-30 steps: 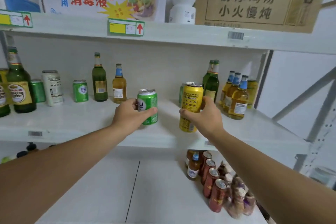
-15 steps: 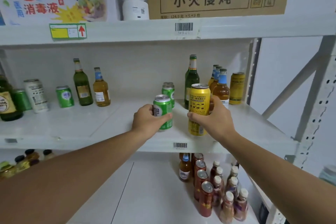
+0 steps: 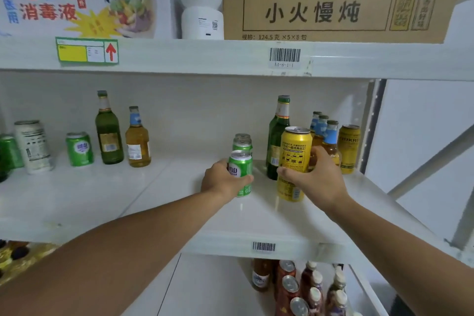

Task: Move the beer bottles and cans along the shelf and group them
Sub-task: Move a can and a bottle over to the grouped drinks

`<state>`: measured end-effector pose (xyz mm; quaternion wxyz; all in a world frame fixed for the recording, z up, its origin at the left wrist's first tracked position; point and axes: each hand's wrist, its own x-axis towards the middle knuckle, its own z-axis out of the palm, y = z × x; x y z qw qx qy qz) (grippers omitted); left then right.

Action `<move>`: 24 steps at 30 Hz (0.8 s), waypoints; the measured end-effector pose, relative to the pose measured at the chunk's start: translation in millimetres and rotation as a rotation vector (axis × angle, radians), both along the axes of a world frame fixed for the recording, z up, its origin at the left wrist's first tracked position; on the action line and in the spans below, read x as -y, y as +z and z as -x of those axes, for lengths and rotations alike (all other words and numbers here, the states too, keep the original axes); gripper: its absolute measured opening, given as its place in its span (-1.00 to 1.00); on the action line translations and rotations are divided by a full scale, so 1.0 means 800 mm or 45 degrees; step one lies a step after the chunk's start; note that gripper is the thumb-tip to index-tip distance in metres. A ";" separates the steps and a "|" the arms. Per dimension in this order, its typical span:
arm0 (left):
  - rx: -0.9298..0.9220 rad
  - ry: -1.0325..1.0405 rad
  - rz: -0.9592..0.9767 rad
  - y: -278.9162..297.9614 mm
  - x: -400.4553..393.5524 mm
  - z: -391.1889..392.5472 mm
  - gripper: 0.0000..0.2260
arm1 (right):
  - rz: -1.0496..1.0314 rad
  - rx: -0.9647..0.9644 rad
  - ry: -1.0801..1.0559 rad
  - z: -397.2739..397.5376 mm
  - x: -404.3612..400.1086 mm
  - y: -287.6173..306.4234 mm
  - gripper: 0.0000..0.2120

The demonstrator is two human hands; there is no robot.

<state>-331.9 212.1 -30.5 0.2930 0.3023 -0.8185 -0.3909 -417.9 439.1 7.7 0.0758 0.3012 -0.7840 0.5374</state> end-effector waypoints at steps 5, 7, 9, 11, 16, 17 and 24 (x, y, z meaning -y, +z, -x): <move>0.017 -0.028 0.010 -0.007 0.019 0.026 -0.59 | 0.016 -0.014 -0.026 0.012 0.018 -0.004 -0.36; 0.043 -0.029 0.020 -0.006 0.024 0.036 -0.58 | 0.036 0.005 -0.031 0.017 0.024 -0.007 -0.34; 0.060 -0.021 0.022 -0.007 0.028 0.045 -0.57 | 0.049 0.031 -0.032 0.021 0.027 -0.011 -0.32; 0.083 -0.019 0.036 -0.007 0.031 0.051 -0.57 | 0.040 0.031 -0.033 0.023 0.027 -0.014 -0.33; 0.097 -0.016 0.056 -0.006 0.032 0.056 -0.59 | 0.035 0.041 -0.028 0.022 0.017 -0.016 -0.36; 0.093 -0.019 0.053 -0.005 0.030 0.055 -0.59 | 0.037 0.048 -0.030 0.021 0.013 -0.017 -0.36; 0.039 -0.022 0.164 -0.016 0.018 0.026 -0.29 | 0.012 0.050 -0.018 0.012 -0.029 -0.022 -0.35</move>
